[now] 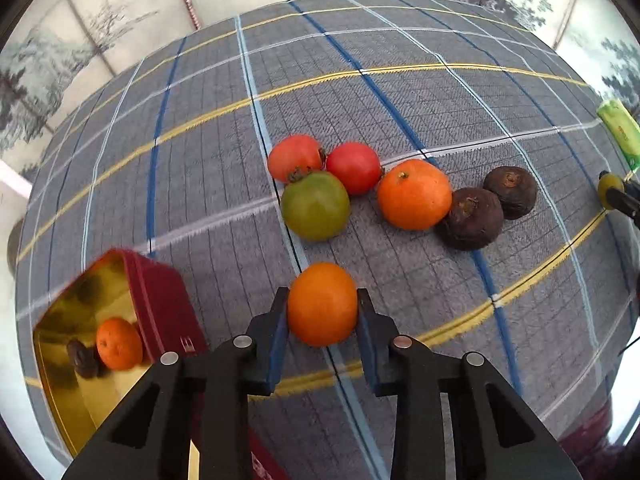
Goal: Organize fruits
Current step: 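Grasp another orange with the left tool, then carry the orange with the left tool over the tin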
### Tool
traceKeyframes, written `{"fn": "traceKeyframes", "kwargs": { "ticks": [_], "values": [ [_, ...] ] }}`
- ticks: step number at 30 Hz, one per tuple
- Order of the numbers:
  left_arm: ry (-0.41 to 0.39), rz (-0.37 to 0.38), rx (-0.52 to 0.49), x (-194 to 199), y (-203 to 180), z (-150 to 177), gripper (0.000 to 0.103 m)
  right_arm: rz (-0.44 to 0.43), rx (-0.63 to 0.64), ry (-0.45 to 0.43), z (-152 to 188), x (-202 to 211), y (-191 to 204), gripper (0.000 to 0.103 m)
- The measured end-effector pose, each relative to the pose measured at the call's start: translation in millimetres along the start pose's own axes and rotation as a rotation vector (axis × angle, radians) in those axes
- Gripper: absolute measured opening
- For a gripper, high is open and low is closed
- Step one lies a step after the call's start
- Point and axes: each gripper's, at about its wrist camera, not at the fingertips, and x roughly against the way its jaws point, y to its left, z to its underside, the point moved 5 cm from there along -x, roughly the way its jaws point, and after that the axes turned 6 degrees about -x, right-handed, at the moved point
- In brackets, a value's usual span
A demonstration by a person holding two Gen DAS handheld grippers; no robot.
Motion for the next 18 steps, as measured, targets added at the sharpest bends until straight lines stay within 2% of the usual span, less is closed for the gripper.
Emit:
{"fn": "traceKeyframes", "kwargs": {
  "ticks": [7, 12, 18],
  "values": [
    [-0.09, 0.05, 0.117, 48, -13, 22, 0.032, 0.036, -0.023, 0.035, 1, -8, -6, 0.035],
    [-0.179, -0.016, 0.161, 89, -16, 45, 0.032, 0.061, -0.017, 0.044, 4, -10, -5, 0.035],
    [-0.241, -0.088, 0.215, 119, -3, 71, 0.032, 0.083, 0.002, 0.061, 6, -14, -2, 0.036]
  ]
}}
